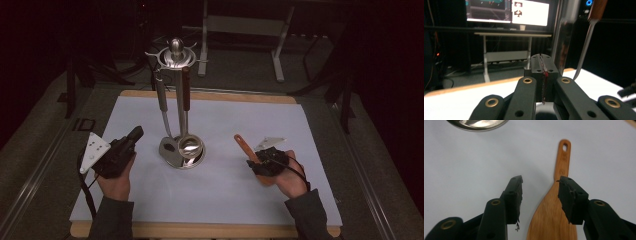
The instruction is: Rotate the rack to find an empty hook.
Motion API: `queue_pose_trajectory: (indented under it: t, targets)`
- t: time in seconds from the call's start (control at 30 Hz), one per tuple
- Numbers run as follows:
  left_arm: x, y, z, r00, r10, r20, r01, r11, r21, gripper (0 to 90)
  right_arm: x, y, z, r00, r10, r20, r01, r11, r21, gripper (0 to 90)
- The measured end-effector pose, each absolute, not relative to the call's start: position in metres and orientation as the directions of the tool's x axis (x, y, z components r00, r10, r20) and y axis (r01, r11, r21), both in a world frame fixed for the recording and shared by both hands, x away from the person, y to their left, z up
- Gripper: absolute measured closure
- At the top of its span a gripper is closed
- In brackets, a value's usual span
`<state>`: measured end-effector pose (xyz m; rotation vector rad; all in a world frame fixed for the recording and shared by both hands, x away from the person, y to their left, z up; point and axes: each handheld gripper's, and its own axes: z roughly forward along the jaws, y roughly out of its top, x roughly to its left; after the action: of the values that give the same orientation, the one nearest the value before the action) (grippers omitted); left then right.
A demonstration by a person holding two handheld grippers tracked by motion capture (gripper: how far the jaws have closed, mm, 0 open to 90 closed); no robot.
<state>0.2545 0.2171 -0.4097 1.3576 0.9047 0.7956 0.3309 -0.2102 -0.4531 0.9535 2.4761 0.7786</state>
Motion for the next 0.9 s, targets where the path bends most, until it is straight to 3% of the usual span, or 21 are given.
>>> queue_pose_trajectory:
  t: [0.5,0.9]
  targets:
    - [0.264,0.198,-0.351,0.495,0.869,-0.026,-0.088,0.08,0.993,90.0,0.316,-0.251,-0.485,-0.616,0.786,-0.05,0.569,0.488,0.661,53.2]
    - [0.271,0.183,-0.319,0.508,0.861,0.006,-0.158,0.086,0.984,89.9,0.313,-0.261,-0.493,-0.591,0.806,-0.036,0.598,0.468,0.651,52.4]
